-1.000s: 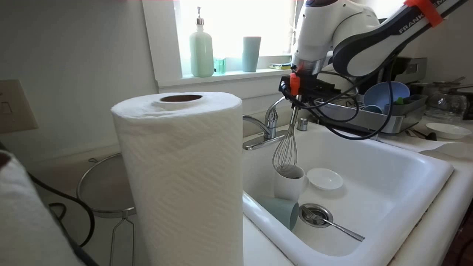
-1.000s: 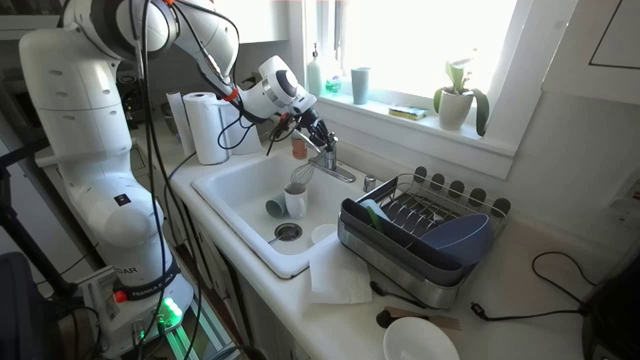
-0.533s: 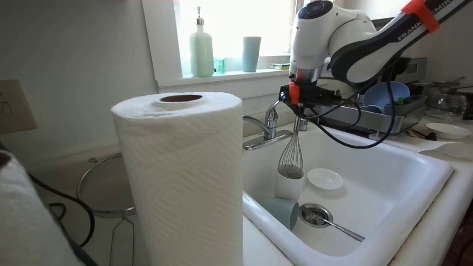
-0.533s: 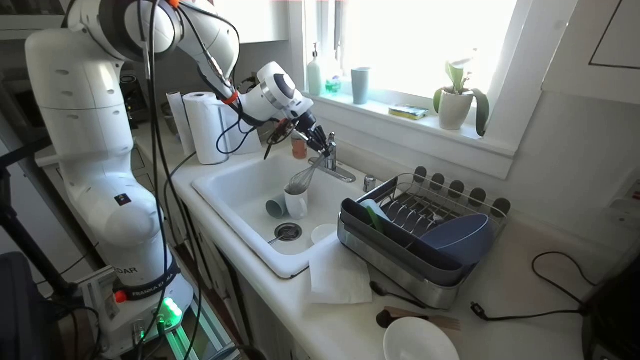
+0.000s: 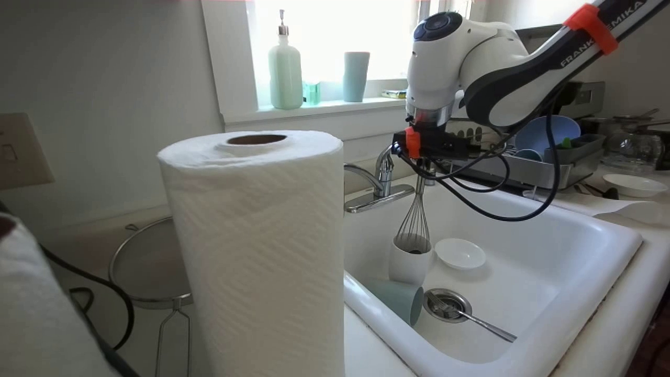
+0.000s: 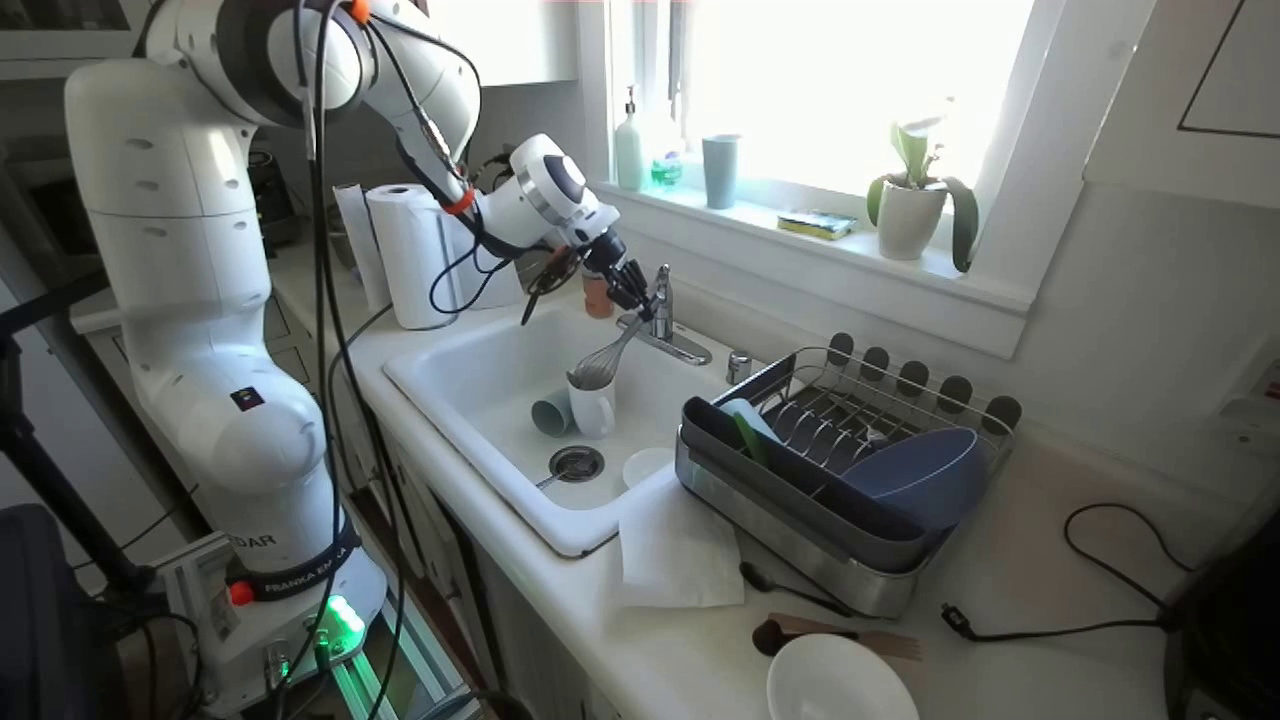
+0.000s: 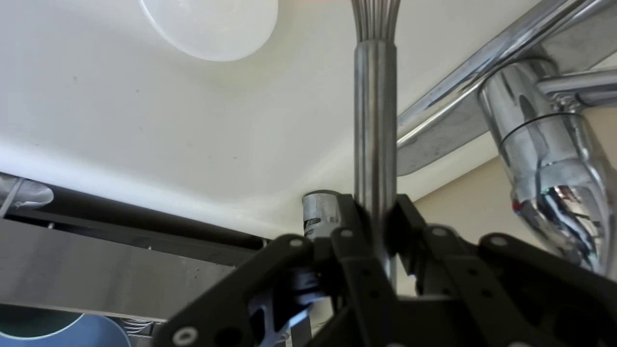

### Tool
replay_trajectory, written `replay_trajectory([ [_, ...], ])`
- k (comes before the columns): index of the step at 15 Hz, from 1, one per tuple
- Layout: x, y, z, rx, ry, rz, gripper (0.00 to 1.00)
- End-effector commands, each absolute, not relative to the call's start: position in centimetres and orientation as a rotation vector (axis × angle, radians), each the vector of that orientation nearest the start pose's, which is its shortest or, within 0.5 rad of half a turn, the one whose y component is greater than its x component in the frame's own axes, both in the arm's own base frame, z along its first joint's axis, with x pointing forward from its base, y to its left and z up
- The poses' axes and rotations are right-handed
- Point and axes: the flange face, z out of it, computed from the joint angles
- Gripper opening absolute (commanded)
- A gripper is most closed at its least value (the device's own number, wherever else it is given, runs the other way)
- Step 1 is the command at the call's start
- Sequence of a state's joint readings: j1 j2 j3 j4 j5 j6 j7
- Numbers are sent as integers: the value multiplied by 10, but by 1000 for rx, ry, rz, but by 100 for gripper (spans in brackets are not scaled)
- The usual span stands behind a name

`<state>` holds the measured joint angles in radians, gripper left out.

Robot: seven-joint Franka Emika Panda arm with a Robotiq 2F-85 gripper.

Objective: Put the hand mixer into the white cup

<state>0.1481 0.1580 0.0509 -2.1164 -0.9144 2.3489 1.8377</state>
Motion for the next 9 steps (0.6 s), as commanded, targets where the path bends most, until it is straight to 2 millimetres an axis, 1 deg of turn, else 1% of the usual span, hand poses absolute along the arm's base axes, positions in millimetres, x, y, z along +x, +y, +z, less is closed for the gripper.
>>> replay_trajectory([
  [1, 569, 113, 340, -2874, 1581, -1063, 6],
  [4, 569, 117, 336, -2886, 1571, -1072, 6],
  [5, 569, 118, 335, -2888, 1567, -1077, 7],
  [6, 569, 119, 335, -2890, 1567, -1075, 47],
  [7, 569, 119, 335, -2890, 1565, -1074, 48],
  [8, 569, 120, 334, -2896, 1565, -1068, 53],
  [9, 568, 120, 333, -2901, 1565, -1062, 61],
])
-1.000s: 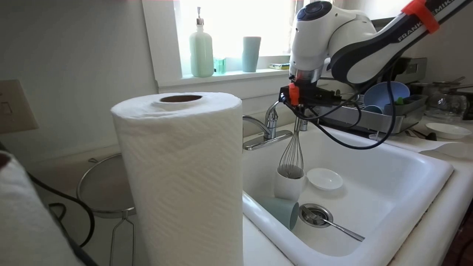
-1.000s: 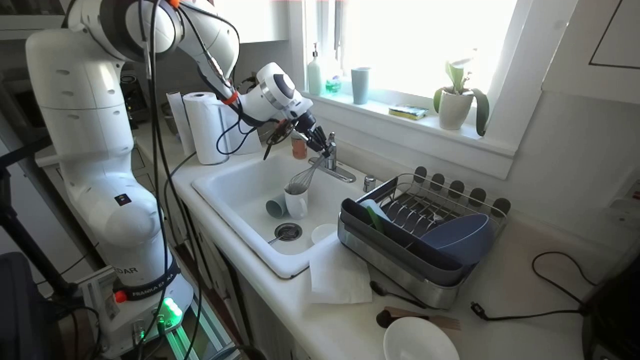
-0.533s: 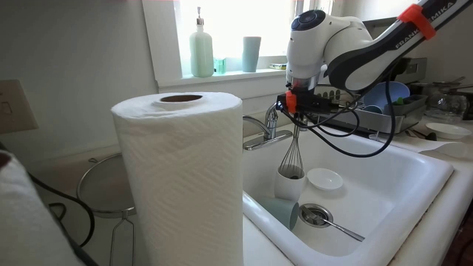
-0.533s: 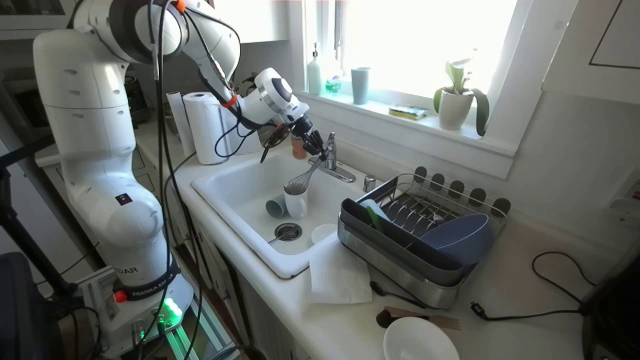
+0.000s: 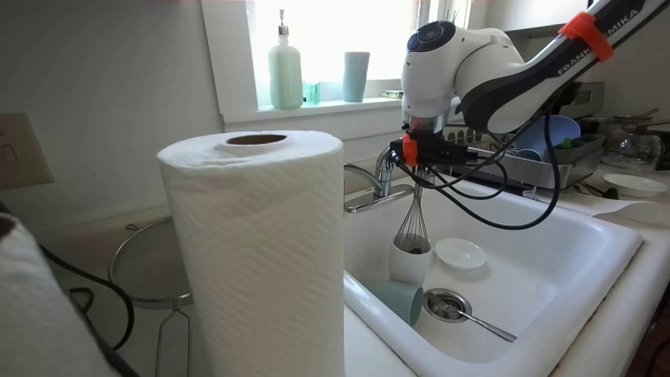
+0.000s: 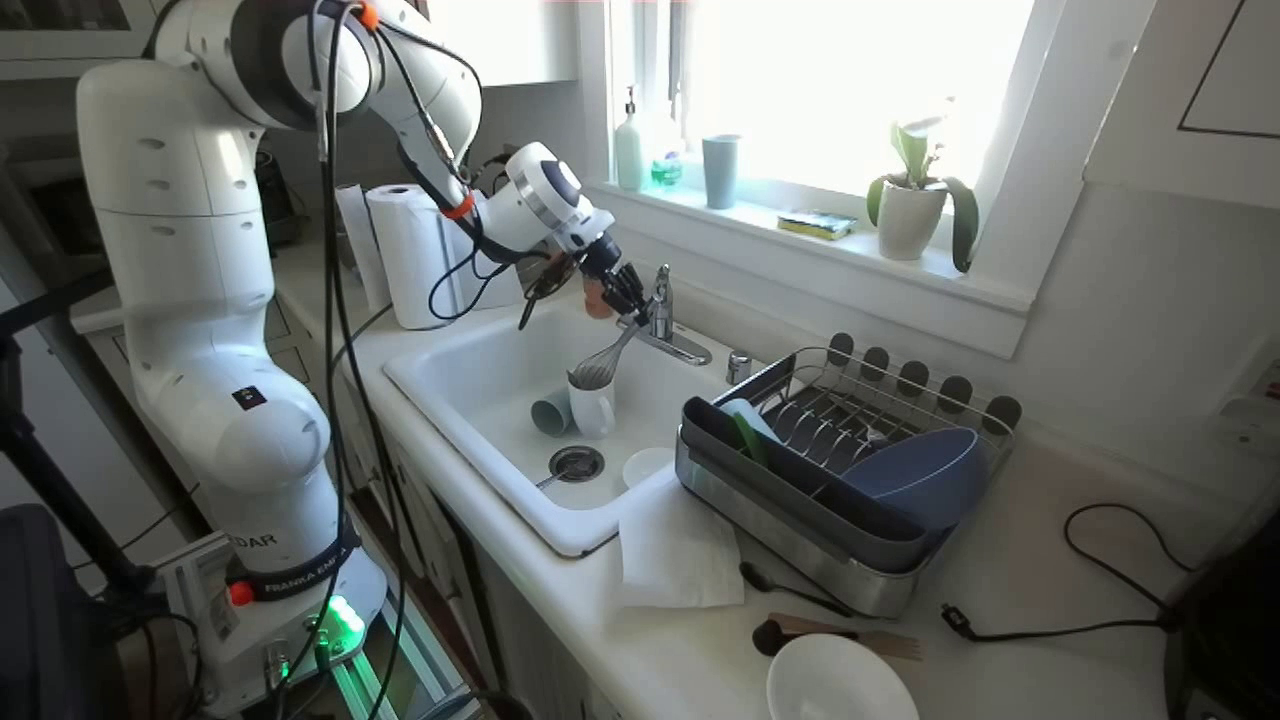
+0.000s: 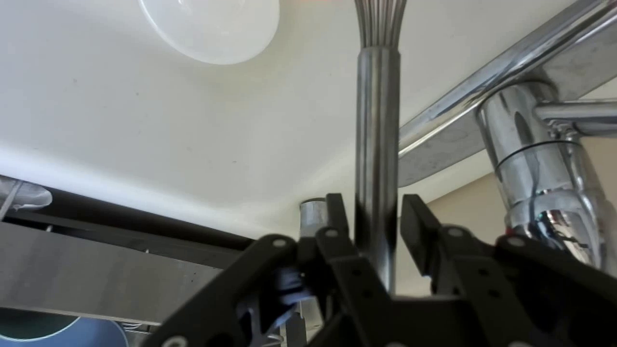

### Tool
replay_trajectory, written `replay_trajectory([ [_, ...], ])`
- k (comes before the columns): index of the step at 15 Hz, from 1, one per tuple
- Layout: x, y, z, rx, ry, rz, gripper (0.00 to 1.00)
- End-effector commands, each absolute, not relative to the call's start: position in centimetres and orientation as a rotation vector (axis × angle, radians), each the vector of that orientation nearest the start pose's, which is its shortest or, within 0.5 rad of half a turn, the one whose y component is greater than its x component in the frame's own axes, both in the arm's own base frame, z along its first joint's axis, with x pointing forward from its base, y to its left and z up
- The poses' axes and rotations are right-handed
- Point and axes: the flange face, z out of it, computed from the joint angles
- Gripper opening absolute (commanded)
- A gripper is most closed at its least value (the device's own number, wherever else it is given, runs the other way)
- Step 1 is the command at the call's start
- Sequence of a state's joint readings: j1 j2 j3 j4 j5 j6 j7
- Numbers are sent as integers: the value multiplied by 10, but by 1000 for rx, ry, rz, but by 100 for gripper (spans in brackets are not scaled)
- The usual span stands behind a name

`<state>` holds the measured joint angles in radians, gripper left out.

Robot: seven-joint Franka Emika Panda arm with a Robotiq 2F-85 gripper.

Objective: Put the hand mixer into the white cup

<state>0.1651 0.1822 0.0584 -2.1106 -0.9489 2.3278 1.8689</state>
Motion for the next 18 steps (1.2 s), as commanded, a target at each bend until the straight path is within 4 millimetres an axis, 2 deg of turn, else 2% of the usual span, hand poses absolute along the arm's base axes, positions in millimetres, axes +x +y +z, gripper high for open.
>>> replay_trajectory([
  [1, 568, 120, 332, -2904, 1567, -1059, 67],
  [5, 567, 120, 330, -2909, 1569, -1048, 96],
  [6, 567, 120, 331, -2910, 1569, -1041, 99],
  [9, 562, 120, 335, -2932, 1536, -972, 100],
  [11, 558, 122, 341, -2947, 1450, -905, 100],
  [16, 545, 124, 376, -2901, 1136, -785, 100],
  [18, 532, 124, 386, -2885, 1007, -738, 100],
])
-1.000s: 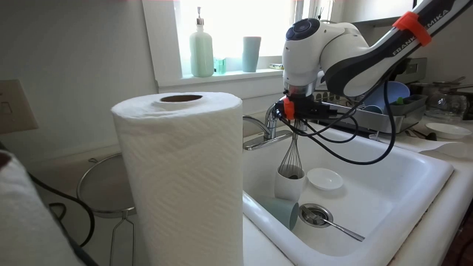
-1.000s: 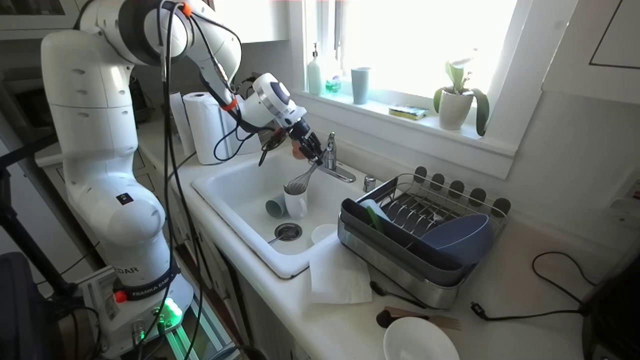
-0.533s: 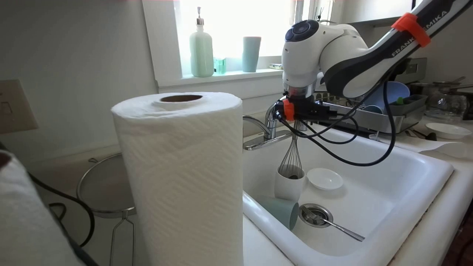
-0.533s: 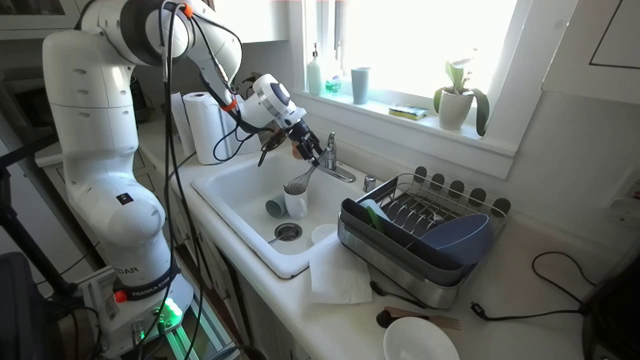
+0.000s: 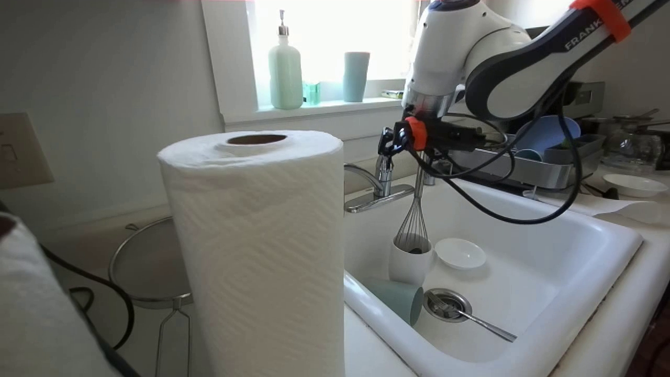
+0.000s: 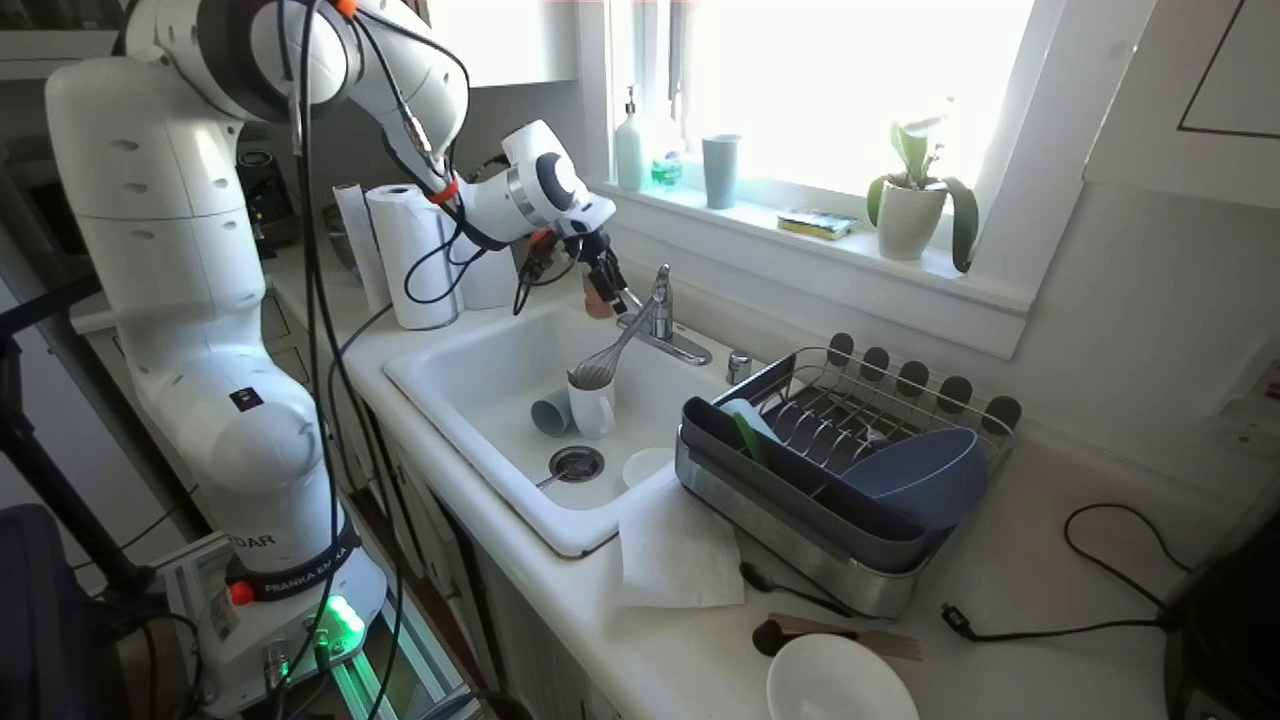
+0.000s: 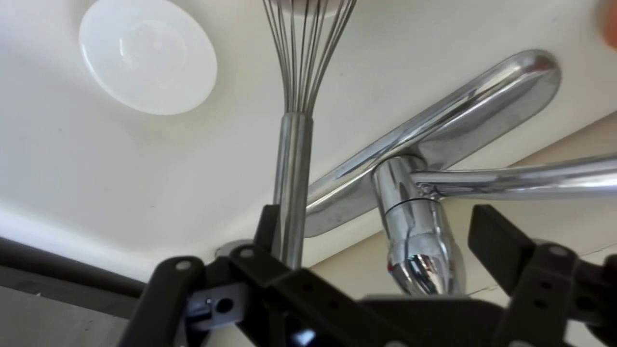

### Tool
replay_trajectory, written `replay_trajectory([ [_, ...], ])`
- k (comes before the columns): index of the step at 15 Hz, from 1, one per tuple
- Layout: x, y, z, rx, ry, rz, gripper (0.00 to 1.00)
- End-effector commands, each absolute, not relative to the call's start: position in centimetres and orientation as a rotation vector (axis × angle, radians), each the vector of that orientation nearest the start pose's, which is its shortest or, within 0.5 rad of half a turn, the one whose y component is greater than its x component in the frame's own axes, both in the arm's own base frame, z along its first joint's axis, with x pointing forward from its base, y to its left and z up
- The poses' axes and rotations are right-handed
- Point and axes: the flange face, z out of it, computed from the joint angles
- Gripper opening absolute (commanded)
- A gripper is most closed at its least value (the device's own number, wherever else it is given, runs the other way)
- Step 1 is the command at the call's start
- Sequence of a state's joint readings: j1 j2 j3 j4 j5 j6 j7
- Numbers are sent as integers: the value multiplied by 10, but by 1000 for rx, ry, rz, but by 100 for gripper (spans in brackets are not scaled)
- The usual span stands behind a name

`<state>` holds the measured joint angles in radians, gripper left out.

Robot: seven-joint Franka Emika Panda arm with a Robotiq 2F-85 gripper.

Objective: Put the hand mixer into the white cup

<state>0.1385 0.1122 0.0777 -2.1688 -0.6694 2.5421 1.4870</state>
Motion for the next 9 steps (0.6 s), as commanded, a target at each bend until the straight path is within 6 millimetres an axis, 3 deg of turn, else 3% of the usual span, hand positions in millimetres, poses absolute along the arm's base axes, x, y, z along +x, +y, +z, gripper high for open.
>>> replay_trajectory([
  [1, 525, 123, 390, -2879, 939, -723, 100],
  [5, 493, 136, 391, -2868, 673, -653, 100],
  [9, 465, 158, 394, -2880, 456, -452, 100],
])
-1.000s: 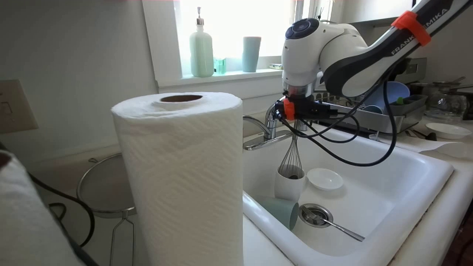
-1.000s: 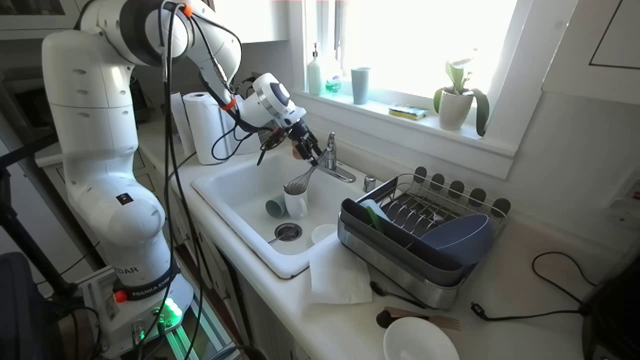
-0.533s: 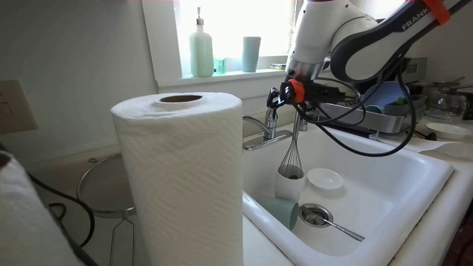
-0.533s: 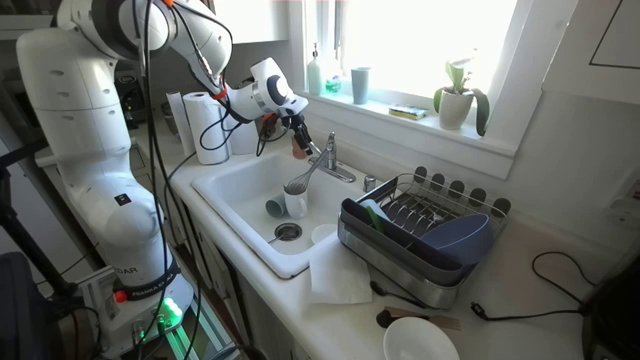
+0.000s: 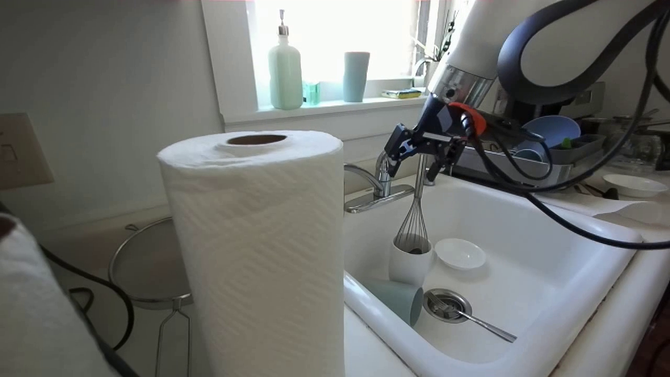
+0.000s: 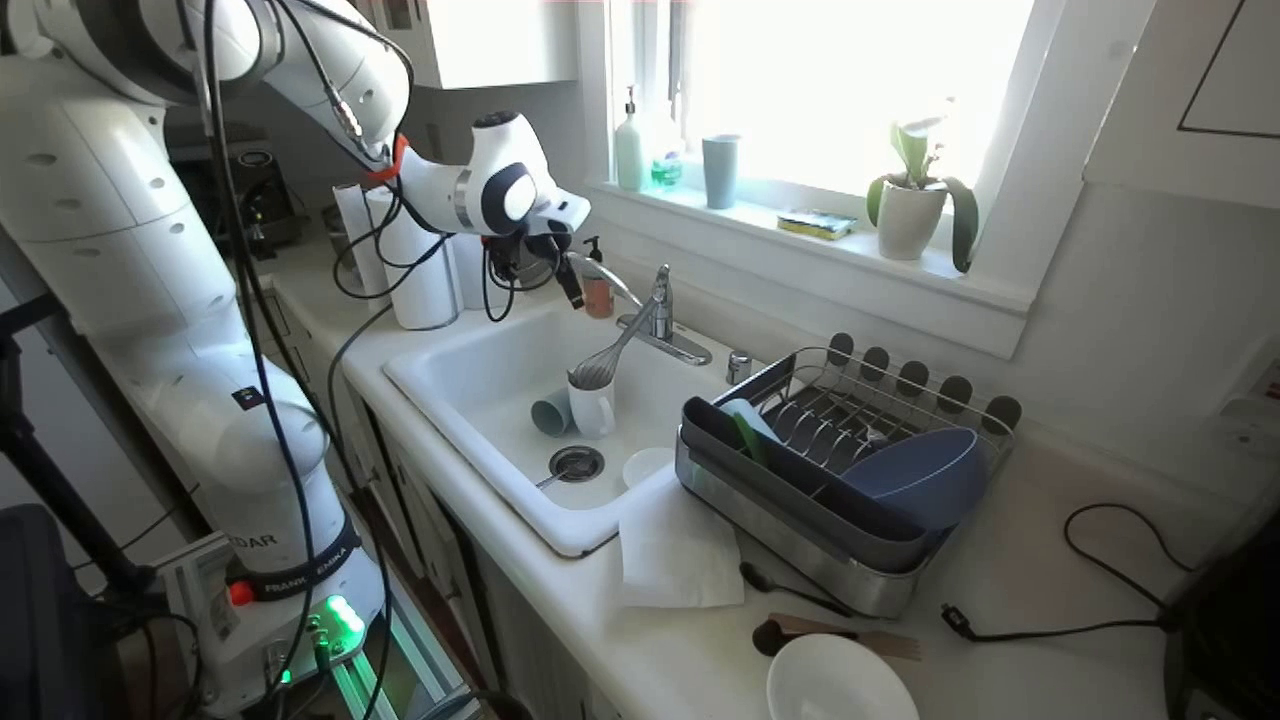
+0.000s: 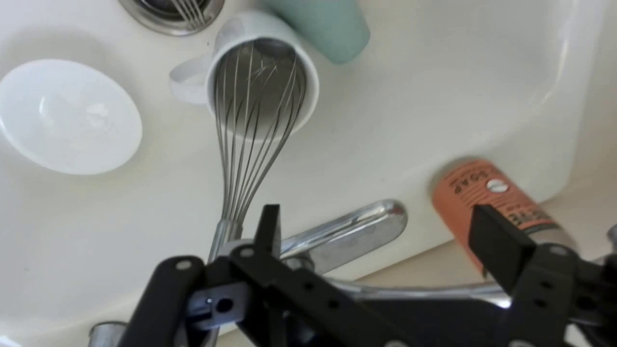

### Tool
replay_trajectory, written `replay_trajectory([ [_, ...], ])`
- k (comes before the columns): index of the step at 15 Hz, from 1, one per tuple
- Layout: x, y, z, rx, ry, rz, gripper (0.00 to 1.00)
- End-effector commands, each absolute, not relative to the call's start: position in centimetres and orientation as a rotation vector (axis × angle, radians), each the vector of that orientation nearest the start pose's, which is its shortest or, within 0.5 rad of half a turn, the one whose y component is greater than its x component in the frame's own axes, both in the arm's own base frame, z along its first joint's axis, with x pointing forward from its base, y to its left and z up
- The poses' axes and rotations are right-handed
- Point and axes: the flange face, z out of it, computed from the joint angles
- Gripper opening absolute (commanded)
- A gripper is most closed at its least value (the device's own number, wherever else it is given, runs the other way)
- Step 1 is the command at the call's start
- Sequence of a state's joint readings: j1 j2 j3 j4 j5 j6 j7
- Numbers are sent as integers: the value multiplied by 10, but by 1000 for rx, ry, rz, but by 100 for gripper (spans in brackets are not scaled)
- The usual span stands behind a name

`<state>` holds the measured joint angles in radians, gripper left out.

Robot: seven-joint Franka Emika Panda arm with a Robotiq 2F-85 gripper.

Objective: Put the hand mixer into the white cup

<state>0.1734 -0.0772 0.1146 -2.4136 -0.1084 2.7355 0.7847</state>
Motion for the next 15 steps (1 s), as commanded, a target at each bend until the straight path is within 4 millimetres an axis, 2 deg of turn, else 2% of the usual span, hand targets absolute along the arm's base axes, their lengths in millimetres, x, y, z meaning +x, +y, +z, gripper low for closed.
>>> replay_trajectory([
  [1, 460, 146, 402, -2881, 431, -403, 100],
  [4, 450, 100, 423, -2954, 498, -274, 100],
  [7, 442, 51, 448, -2978, 594, -200, 100],
  [9, 437, 26, 459, -2977, 631, -181, 100],
  [12, 436, 6, 470, -2978, 664, -254, 100],
  [13, 439, 5, 472, -2978, 655, -315, 100],
  [14, 441, 8, 467, -2960, 674, -241, 100],
  [15, 442, 6, 469, -2960, 675, -265, 100],
])
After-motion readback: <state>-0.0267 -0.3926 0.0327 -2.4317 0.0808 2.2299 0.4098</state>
